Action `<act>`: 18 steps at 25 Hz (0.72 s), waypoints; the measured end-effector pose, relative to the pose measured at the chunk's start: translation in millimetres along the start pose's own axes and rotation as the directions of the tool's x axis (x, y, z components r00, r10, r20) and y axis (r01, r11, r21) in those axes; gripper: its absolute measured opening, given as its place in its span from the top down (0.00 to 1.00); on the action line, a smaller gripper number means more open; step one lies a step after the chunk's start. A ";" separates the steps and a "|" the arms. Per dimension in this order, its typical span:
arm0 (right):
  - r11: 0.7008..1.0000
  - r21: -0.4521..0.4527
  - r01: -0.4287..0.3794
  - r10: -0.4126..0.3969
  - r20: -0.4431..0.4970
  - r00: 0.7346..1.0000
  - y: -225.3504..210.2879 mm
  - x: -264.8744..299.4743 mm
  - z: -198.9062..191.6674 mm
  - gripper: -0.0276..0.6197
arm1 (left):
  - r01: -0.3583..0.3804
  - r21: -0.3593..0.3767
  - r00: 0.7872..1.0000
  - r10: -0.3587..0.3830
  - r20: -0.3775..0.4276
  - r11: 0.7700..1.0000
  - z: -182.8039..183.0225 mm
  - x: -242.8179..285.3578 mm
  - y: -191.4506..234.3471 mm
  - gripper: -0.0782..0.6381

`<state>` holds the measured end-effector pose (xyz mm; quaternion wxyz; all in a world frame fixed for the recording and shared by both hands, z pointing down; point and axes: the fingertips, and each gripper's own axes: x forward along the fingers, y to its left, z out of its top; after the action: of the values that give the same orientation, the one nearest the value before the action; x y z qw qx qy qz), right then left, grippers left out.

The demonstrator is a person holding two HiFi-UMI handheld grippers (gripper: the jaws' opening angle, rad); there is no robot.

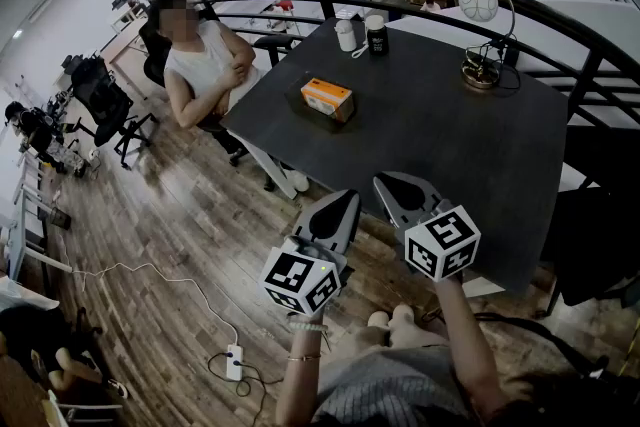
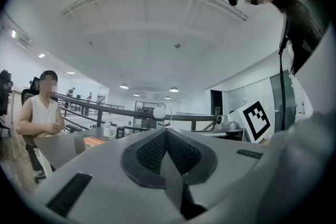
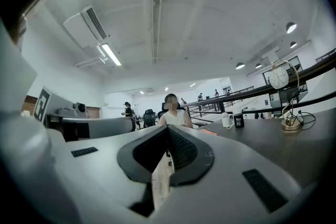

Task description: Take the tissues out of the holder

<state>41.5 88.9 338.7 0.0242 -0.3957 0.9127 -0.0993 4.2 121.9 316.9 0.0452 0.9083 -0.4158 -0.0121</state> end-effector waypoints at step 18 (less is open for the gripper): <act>0.998 -0.043 -0.055 0.054 -0.020 0.998 1.3 -1.6 -1.4 0.94 | -0.051 0.011 0.998 0.051 0.020 0.999 4.3 1.3 -1.0 0.88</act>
<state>41.5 91.2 339.7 0.0097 -0.3703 0.9252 -0.0823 5.5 121.3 312.5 0.0361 0.8974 -0.4394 -0.0176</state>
